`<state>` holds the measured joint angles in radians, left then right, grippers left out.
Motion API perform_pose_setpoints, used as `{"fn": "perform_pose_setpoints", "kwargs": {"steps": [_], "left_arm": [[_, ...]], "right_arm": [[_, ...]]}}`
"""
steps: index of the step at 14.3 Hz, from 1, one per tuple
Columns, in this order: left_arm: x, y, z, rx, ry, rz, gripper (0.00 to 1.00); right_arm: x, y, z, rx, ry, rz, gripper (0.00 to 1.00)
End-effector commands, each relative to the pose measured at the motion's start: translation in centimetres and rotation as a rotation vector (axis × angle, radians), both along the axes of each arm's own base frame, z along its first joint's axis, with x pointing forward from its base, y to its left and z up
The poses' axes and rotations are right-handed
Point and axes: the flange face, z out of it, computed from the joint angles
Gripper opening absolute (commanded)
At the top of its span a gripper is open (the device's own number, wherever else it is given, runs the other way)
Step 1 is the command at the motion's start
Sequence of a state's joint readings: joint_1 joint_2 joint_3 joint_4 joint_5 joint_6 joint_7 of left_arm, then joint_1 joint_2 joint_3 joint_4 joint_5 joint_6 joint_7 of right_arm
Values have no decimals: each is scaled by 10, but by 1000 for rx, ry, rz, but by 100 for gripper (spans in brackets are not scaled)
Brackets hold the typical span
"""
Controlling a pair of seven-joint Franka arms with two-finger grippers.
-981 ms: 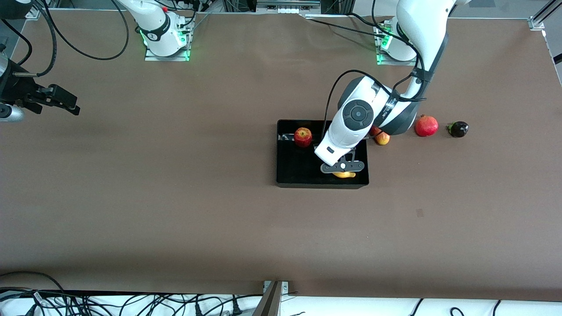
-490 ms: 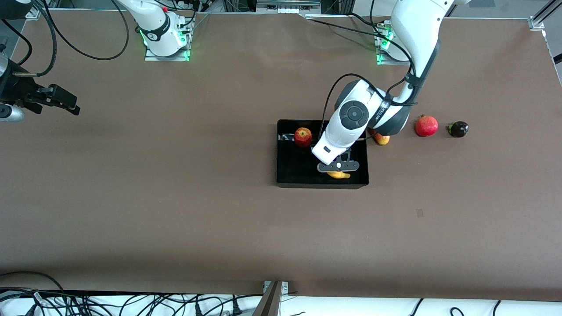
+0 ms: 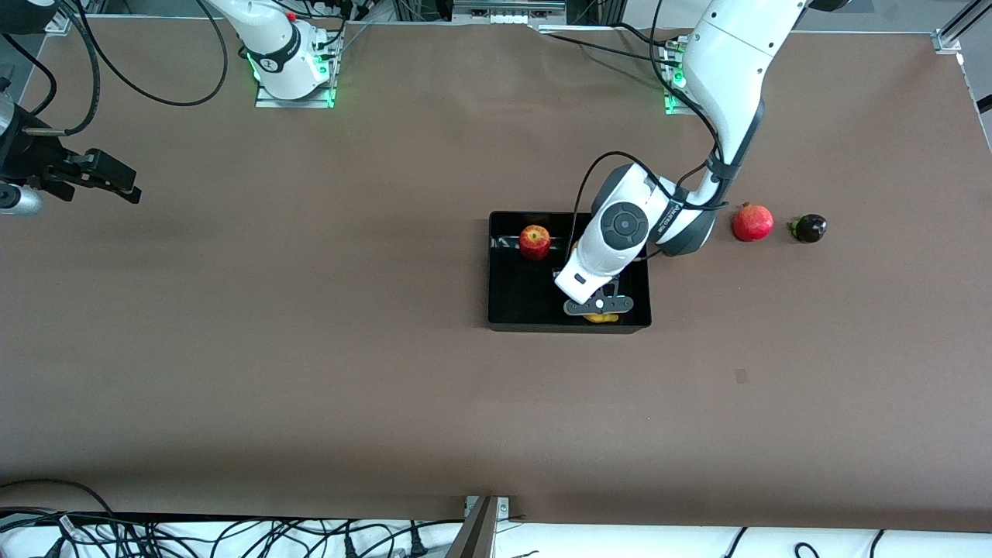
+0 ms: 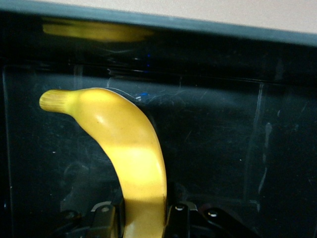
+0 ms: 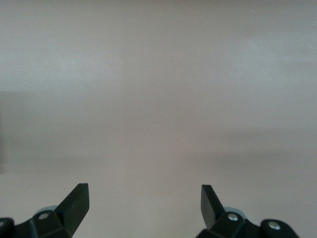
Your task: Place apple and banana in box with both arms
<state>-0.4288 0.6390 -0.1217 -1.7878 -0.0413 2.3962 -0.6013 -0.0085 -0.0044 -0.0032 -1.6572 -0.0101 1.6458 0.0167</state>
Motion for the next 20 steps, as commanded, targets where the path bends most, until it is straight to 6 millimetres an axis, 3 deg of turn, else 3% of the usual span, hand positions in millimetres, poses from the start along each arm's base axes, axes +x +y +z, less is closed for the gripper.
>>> {"fn": "perform_pose_setpoints", "kwargs": {"steps": [1,2,3,4,5,7,10,12,15,17,20], "left_arm": [[2,4,0,4,-8,-28,54],[2,3,0,4,-8,-28,62],[1,2,-1,6,-3,-18,87],[1,3,1,8,2,-10,100],[2,4,12,13,7,-3,100],[10,18,62,41,45,1,100],[21,50,165,43,50,35,100],[26,81,227,62,79,63,100],[30,160,298,55,102,-12,100],[22,214,336,39,91,-88,100],[6,268,381,58,54,-119,100]], "right_arm": [[3,-2,4,-4,-8,15,100],[3,-2,4,-4,-8,15,100],[3,-2,4,-4,-8,15,100],[3,-2,4,-4,-8,15,100],[3,-2,4,-4,-8,15,100],[3,-2,4,-4,-8,15,100],[4,-2,4,-4,-7,12,100],[3,-2,4,-4,-8,12,100],[3,-2,4,-4,-8,12,100],[3,-1,4,-4,-8,12,100],[3,-1,4,-4,-7,10,100]]}}
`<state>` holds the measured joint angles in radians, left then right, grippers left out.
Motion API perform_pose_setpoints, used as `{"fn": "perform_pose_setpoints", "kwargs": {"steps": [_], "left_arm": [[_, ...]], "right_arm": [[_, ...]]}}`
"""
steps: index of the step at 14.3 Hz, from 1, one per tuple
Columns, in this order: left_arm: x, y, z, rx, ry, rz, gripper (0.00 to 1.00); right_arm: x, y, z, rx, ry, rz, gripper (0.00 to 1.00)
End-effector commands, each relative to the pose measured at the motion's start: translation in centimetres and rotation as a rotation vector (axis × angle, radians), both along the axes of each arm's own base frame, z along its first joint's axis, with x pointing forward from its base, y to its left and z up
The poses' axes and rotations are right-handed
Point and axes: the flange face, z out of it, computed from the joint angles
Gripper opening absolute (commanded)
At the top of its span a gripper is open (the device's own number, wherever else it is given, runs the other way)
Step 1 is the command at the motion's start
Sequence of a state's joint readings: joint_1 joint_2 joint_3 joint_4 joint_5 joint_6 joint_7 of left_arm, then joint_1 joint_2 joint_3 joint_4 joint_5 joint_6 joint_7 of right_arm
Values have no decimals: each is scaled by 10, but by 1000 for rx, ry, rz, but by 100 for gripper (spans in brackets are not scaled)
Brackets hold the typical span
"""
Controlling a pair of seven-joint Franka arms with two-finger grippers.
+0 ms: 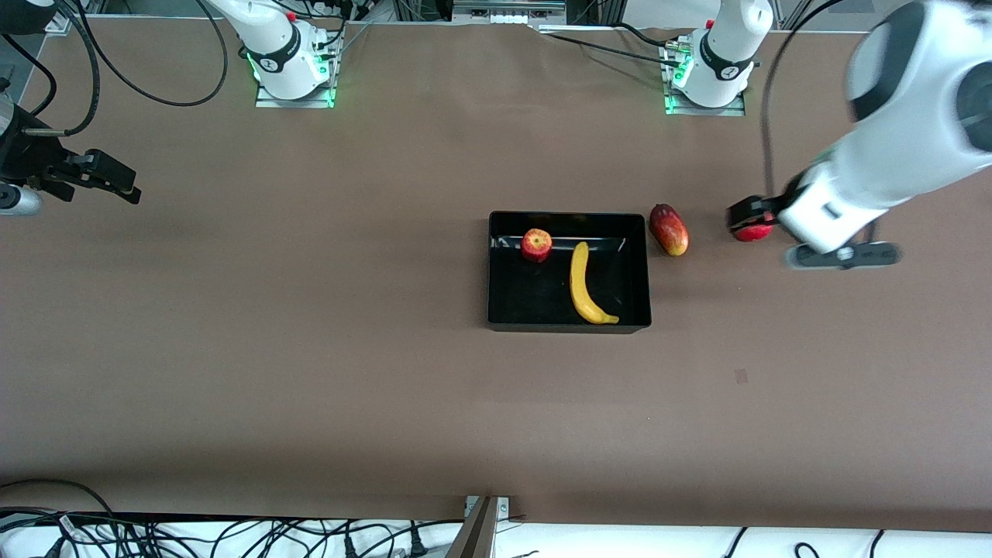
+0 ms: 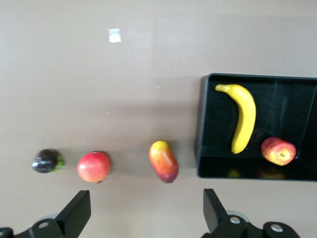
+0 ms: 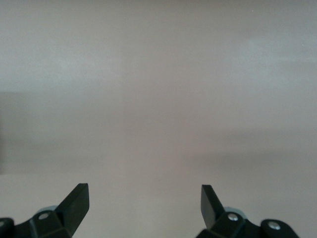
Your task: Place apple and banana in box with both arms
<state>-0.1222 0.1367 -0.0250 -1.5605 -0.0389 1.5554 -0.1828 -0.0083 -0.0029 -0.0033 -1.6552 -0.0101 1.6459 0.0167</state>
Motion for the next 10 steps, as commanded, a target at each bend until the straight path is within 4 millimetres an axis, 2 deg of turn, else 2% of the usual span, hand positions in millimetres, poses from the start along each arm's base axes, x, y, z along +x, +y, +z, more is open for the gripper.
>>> {"fn": "perform_pose_setpoints", "kwargs": {"steps": [1,3,7,10], "left_arm": [[-20,38,39,10,-36,-73,100],[-29,63,59,19,-68,-126,100],[-48,90,83,56,-87,-123,100],[-59,93,98,54,-102,-117,100]], "right_arm": [[2,-1,4,-4,-6,9,100],[2,0,4,-4,-6,9,100],[2,2,4,-4,-6,9,100],[2,2,4,-4,-6,9,100]]}}
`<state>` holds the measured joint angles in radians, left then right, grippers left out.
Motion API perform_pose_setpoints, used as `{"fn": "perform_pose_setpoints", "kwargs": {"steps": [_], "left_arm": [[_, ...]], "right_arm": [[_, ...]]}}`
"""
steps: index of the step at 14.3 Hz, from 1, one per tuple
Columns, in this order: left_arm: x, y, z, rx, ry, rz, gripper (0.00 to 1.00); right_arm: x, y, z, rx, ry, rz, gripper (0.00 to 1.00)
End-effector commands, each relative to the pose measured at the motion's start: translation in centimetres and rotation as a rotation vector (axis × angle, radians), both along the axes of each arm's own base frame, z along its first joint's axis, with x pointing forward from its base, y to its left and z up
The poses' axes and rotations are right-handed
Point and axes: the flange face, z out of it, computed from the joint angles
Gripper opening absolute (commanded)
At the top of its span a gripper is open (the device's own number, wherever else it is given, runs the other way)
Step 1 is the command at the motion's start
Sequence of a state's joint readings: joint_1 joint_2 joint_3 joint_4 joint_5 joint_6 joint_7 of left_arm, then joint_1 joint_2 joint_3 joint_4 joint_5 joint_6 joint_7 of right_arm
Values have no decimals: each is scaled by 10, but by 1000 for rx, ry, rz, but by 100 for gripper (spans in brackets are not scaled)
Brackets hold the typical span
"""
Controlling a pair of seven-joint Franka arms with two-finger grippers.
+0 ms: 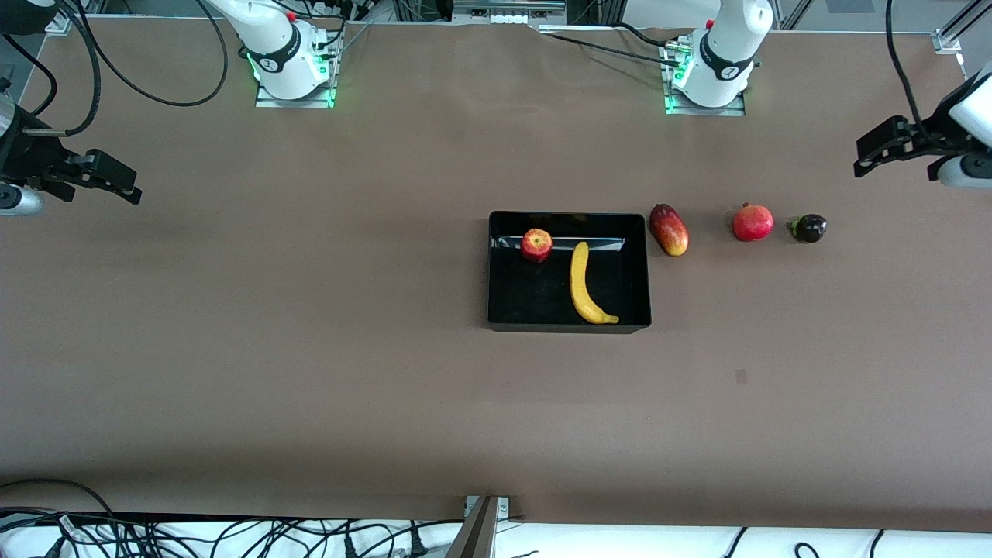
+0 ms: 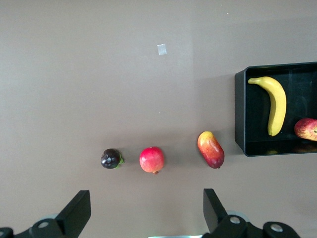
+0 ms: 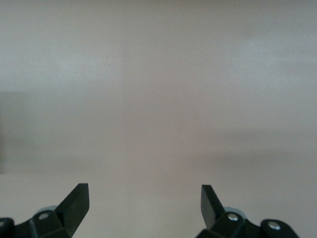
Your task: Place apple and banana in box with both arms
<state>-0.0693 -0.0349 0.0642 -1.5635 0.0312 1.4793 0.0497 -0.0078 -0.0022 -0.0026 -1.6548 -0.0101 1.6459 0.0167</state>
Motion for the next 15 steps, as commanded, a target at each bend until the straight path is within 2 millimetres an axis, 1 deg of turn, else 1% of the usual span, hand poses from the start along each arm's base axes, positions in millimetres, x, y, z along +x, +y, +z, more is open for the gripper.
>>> {"fn": "perform_pose_setpoints", "kwargs": {"steps": [1,4,7,10,12,13,15], "left_arm": [[-14,0,14,14,-15,-27,100],[-23,-6,33,-4,-58,-39,100],[-27,-20,39,-3,-69,-55,100],[-35,-22,47,-8,-78,-59,100],[-39,-38,47,-14,-62,-45,100],[-40,-45,47,-13,-58,-7,100],[-41,-48,47,-12,-54,15,100]], "right_arm": [[2,1,5,-4,-8,6,100],[2,1,5,-4,-8,6,100],[2,2,5,-4,-10,7,100],[2,2,7,-2,-16,7,100],[2,3,7,-1,-16,9,100],[2,3,8,-1,-17,9,100],[2,3,8,-2,-17,9,100]]}}
